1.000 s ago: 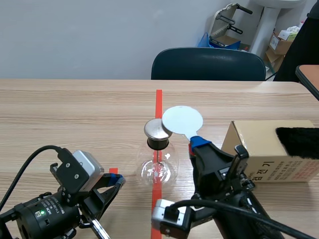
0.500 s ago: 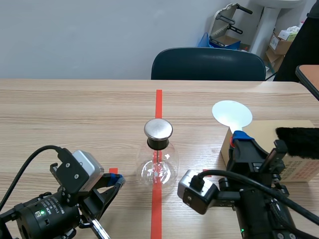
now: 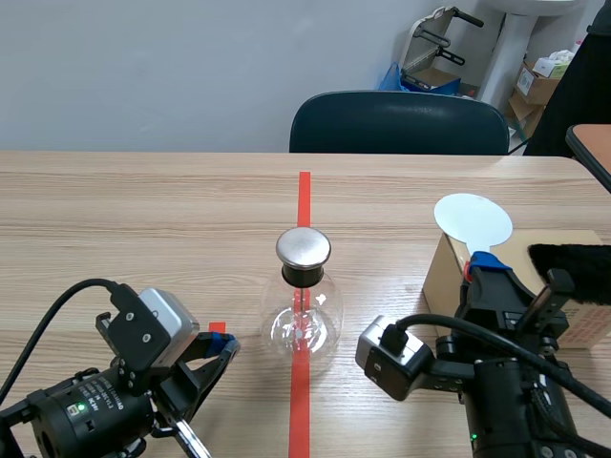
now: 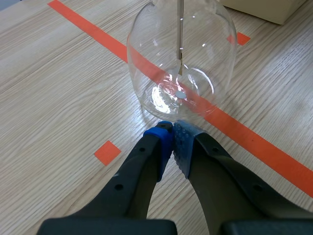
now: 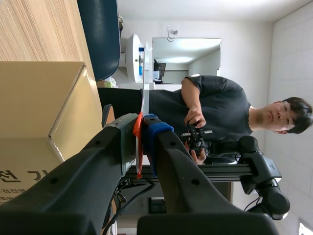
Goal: Do the electroscope experiment
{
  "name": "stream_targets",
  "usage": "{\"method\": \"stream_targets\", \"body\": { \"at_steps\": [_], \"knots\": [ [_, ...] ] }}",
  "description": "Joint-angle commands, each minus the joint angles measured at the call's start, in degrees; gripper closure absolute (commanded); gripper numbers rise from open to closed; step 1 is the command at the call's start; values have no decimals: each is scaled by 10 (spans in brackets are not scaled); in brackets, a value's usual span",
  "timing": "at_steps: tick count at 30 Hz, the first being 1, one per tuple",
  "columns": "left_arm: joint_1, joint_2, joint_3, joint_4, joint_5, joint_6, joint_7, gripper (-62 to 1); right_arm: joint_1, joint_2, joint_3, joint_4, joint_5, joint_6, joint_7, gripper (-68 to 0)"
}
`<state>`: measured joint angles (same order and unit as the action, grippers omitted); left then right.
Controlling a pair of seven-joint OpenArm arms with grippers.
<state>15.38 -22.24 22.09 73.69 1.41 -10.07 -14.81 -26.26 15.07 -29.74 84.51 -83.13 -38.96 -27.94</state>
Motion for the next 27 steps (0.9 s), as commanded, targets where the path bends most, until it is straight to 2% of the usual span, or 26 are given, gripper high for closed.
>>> {"method": "stream_targets", "body": {
  "at_steps": [1,5,21,27],
  "knots": [
    [-2,3,-3,11,-3,1,-6,-42,2,5,2,12,-5,-7,2,-11],
    [-2,3,-3,11,-3,1,-6,-42,2,6,2,12,-5,-6,39,-10],
    [-2,3,-3,11,-3,1,-6,-42,2,6,2,12,-6,-6,260,-10],
    [-2,3,-3,11,-3,1,-6,-42,2,6,2,12,-6,-6,326,-10]
  ]
}}
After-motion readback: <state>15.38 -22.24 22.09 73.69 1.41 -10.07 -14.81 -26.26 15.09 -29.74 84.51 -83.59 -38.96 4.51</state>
